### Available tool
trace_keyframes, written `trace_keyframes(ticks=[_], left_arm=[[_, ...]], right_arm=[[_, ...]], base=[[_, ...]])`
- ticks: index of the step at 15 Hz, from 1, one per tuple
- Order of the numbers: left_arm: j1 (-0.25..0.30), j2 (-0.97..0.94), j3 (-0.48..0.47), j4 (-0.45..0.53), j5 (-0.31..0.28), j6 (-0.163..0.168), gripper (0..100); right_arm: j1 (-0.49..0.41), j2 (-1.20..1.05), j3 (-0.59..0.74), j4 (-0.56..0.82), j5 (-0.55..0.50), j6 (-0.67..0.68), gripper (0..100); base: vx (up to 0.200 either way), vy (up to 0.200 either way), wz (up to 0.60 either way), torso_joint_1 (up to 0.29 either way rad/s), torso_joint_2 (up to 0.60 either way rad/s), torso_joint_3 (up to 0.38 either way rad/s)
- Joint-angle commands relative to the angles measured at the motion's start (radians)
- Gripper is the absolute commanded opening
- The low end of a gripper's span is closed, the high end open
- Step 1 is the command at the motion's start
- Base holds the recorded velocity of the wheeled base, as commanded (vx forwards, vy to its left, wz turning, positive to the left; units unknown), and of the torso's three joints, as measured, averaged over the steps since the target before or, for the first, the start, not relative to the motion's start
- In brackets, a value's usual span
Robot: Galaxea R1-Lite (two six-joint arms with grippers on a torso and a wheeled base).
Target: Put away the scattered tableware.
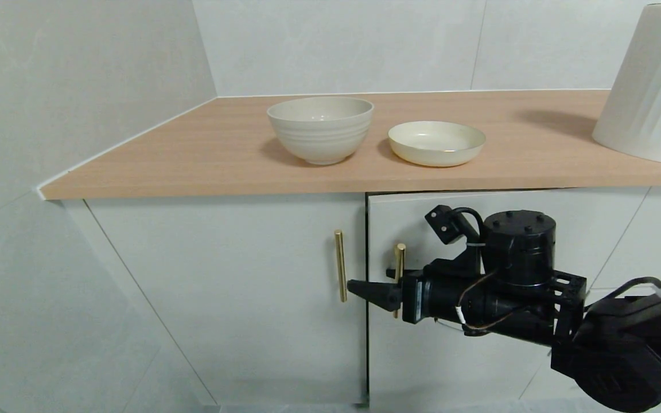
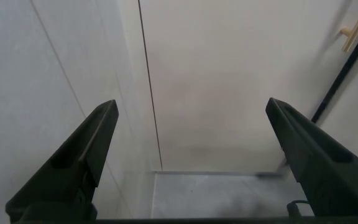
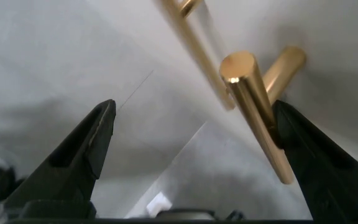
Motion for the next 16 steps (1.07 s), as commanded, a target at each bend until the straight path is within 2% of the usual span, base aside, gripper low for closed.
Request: trace_keyframes(ticks=[1, 5, 9, 11, 12, 14, 16], left_arm=[[0.0, 0.0, 0.0, 0.0, 0.001, -0.001, 100], [0.0, 0.0, 0.0, 0.0, -0.001, -0.002, 100], [0.001, 0.0, -0.011, -0.006, -0.016, 0.012, 100], [0.0, 0.0, -0.08, 0.003, -0.127, -0.004, 100], [-0.002, 0.009, -0.123, 0.023, -0.223, -0.013, 100], [-0.008, 0.114, -0.225, 0.095, -0.394, -0.041, 100], [-0.009, 0.278, -0.339, 0.104, -0.507, -0.073, 100]], right_arm=[[0.001, -0.09, 0.072, 0.0, 0.054, 0.0, 100], [-0.001, -0.165, 0.151, 0.0, 0.095, 0.0, 100], [0.004, -0.153, 0.157, 0.0, 0.13, 0.0, 100], [0.022, -0.151, 0.159, -0.002, 0.13, 0.0, 100], [0.036, -0.154, 0.156, 0.0, 0.13, 0.0, 100], [0.038, -0.159, 0.154, 0.0, 0.13, 0.0, 100], [0.038, -0.171, 0.154, -0.002, 0.127, -0.002, 100]], base=[[0.0, 0.0, 0.0, 0.0, 0.0, 0.0], [0.0, 0.0, 0.0, 0.0, 0.0, 0.0], [0.0, 0.0, 0.0, 0.0, 0.0, 0.0], [0.0, 0.0, 0.0, 0.0, 0.0, 0.0], [0.0, 0.0, 0.0, 0.0, 0.0, 0.0], [0.0, 0.0, 0.0, 0.0, 0.0, 0.0], [0.0, 0.0, 0.0, 0.0, 0.0, 0.0]])
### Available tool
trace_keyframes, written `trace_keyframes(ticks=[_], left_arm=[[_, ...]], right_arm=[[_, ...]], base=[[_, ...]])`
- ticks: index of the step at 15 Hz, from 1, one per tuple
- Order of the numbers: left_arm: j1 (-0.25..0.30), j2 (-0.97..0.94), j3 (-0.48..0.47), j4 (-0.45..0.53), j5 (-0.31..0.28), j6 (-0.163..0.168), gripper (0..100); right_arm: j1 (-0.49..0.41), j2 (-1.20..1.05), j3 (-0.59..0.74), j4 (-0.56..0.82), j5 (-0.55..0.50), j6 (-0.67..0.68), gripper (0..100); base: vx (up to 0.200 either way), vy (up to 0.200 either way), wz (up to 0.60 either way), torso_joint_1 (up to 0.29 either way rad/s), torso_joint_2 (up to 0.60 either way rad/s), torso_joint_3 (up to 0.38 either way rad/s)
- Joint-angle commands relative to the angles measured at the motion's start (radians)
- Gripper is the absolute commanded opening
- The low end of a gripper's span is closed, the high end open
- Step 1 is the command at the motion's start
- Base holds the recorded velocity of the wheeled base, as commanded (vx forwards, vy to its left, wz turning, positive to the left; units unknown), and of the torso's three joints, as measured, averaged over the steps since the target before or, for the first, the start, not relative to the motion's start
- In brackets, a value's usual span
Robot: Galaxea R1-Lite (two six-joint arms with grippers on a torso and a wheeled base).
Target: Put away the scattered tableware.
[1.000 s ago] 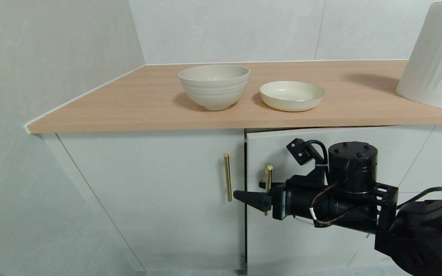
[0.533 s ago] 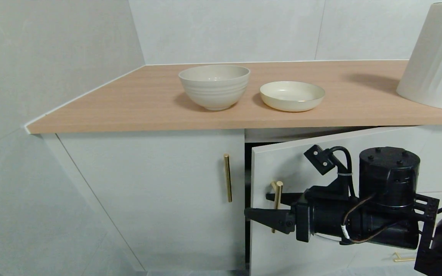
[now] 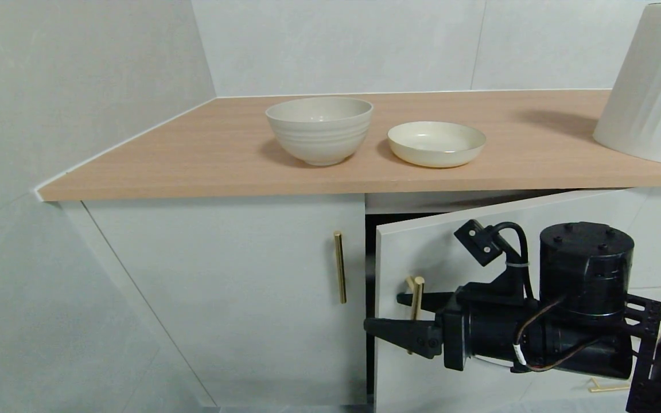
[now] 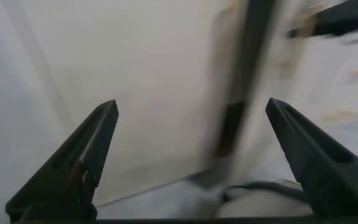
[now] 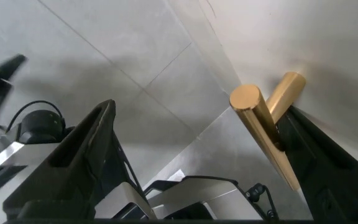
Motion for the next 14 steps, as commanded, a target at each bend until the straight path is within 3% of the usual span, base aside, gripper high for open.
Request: trace_keyframes(ticks=[1, 2, 3, 5, 6, 7, 11, 14], left_arm=[[-0.003, 0.26, -0.172, 0.015, -0.129, -0.028, 100], [-0.003, 0.364, -0.23, 0.012, -0.194, -0.03, 100], [-0.004, 0.406, -0.256, 0.01, -0.221, -0.03, 100], [-0.009, 0.633, -0.391, 0.001, -0.352, -0.03, 100], [-0.01, 0.641, -0.395, 0.001, -0.355, -0.03, 100], [-0.039, 0.779, -0.447, -0.02, -0.425, -0.03, 100], [-0.136, 1.049, -0.416, -0.211, -0.436, -0.033, 100], [-0.213, 1.148, -0.375, -0.247, -0.436, -0.041, 100]], right_arm=[[0.001, -0.018, 0.0, -0.005, 0.005, 0.0, 100], [0.001, -0.019, 0.0, -0.006, 0.005, 0.0, 100], [0.001, -0.019, 0.0, -0.006, 0.005, 0.0, 100], [0.003, -0.016, -0.003, -0.005, 0.007, 0.0, 100], [0.003, -0.016, -0.001, -0.005, 0.007, 0.0, 100], [0.009, -0.018, -0.001, -0.005, 0.005, 0.0, 100], [0.009, -0.018, 0.0, -0.005, 0.004, 0.0, 100], [0.009, -0.012, 0.0, -0.005, 0.004, 0.0, 100]], base=[[0.0, 0.0, 0.0, 0.0, 0.0, 0.0], [0.0, 0.0, 0.0, 0.0, 0.0, 0.0], [0.0, 0.0, 0.0, 0.0, 0.0, 0.0], [0.0, 0.0, 0.0, 0.0, 0.0, 0.0], [0.0, 0.0, 0.0, 0.0, 0.0, 0.0], [0.0, 0.0, 0.0, 0.0, 0.0, 0.0], [0.0, 0.0, 0.0, 0.0, 0.0, 0.0], [0.0, 0.0, 0.0, 0.0, 0.0, 0.0]])
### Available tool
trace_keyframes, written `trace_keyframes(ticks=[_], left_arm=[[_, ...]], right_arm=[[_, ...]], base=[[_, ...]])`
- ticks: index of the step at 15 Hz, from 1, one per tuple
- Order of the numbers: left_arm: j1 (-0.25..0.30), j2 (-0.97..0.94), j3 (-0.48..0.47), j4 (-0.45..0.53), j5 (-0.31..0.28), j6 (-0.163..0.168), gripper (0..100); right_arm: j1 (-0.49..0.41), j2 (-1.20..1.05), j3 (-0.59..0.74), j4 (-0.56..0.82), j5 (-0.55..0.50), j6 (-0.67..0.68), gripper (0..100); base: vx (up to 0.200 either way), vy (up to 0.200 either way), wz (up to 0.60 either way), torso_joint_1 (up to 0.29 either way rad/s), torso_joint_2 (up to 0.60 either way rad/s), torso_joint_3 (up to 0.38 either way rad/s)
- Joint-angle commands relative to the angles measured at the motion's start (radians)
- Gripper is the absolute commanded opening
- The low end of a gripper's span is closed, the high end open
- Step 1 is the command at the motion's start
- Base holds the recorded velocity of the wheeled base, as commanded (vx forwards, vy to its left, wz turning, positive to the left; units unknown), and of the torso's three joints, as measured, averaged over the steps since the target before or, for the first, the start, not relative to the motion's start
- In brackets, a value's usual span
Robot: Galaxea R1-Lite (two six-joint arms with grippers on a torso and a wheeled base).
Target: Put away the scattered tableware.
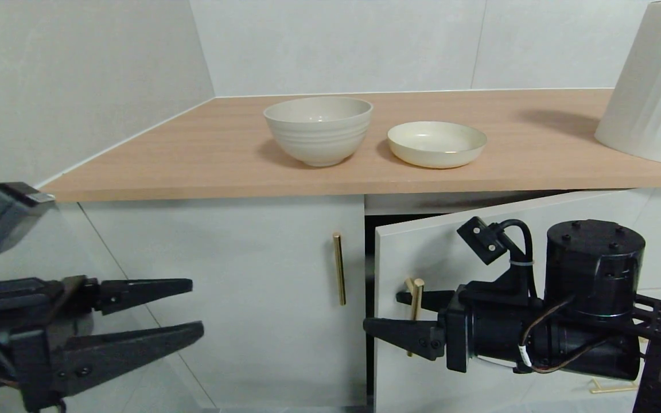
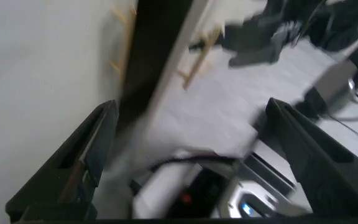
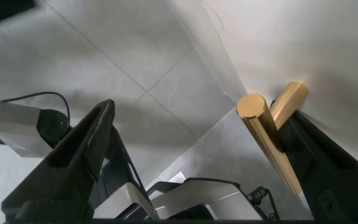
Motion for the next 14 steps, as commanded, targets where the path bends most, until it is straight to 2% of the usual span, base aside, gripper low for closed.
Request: trace_keyframes(ticks=[1, 3, 5, 6, 7, 11, 13, 14], left_arm=[[-0.08, 0.133, 0.039, -0.016, -0.002, 0.001, 100], [-0.129, 0.166, 0.055, -0.035, -0.001, -0.004, 100], [-0.136, 0.182, 0.056, -0.043, -0.001, -0.013, 100], [-0.136, 0.185, 0.055, -0.043, -0.001, -0.016, 0], [-0.136, 0.189, 0.048, -0.044, -0.001, -0.016, 0], [-0.141, 0.216, 0.047, -0.167, 0.002, -0.018, 0], [-0.182, 0.247, 0.042, -0.25, 0.004, -0.061, 0], [-0.215, 0.279, 0.035, -0.291, 0.01, -0.068, 0]], right_arm=[[0.0, 0.006, 0.001, 0.0, 0.001, 0.0, 100], [0.0, 0.014, 0.001, 0.0, 0.001, 0.0, 100], [0.0, 0.013, 0.001, 0.0, 0.001, 0.0, 100], [0.0, 0.014, 0.003, 0.0, 0.001, 0.0, 100], [0.0, 0.014, 0.003, 0.0, 0.001, 0.0, 100], [0.002, 0.011, 0.006, 0.0, 0.001, 0.0, 100], [0.0, 0.003, 0.004, -0.001, -0.001, 0.0, 100], [0.002, 0.0, 0.004, -0.003, -0.001, 0.0, 100]], base=[[0.0, 0.0, 0.0, 0.0, 0.0, 0.0], [0.0, 0.0, 0.0, 0.0, 0.0, 0.0], [0.0, 0.0, 0.0, 0.0, 0.0, 0.0], [0.0, 0.0, 0.0, 0.0, 0.0, 0.0], [0.0, 0.0, 0.0, 0.0, 0.0, 0.0], [0.0, 0.0, 0.0, 0.0, 0.0, 0.0], [0.0, 0.0, 0.0, 0.0, 0.0, 0.0], [0.0, 0.0, 0.0, 0.0, 0.0, 0.0]])
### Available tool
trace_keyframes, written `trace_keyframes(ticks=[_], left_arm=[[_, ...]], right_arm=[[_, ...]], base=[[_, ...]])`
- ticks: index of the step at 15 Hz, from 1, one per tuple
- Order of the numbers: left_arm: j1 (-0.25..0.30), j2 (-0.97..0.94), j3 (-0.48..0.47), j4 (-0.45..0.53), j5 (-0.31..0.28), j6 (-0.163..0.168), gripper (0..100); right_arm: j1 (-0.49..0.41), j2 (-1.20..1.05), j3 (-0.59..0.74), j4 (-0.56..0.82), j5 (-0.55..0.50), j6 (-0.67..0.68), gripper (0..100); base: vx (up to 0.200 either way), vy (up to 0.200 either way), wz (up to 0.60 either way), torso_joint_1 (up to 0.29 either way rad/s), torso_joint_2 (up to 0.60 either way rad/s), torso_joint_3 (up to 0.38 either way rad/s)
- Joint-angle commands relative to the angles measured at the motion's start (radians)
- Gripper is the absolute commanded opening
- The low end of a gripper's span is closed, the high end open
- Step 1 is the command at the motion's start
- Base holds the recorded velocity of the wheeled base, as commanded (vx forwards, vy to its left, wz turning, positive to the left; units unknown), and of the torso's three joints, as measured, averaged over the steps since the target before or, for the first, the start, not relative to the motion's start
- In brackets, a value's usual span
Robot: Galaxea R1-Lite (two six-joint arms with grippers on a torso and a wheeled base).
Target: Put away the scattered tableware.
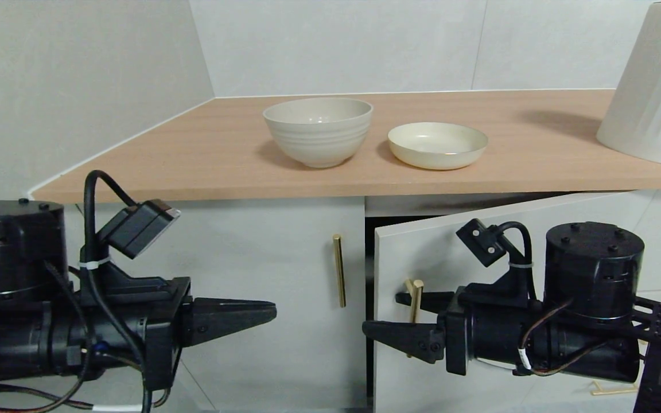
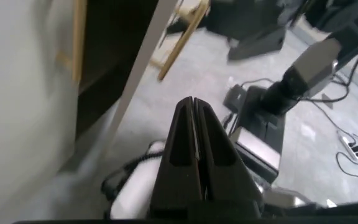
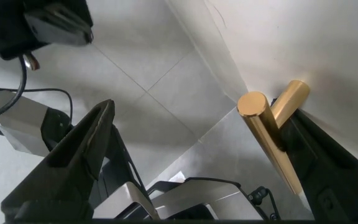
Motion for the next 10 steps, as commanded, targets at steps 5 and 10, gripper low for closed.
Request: trace_keyframes(ticks=[5, 10], left_arm=[[-0.149, 0.315, -0.059, -0.304, 0.165, -0.021, 0], [-0.231, 0.476, -0.028, -0.62, 0.32, -0.068, 0]], right_arm=[[0.001, -0.013, 0.002, 0.0, -0.003, 0.0, 100], [0.007, -0.03, 0.013, 0.012, 0.0, -0.001, 100]], base=[[0.0, 0.0, 0.0, 0.0, 0.0, 0.0], [0.0, 0.0, 0.0, 0.0, 0.0, 0.0]])
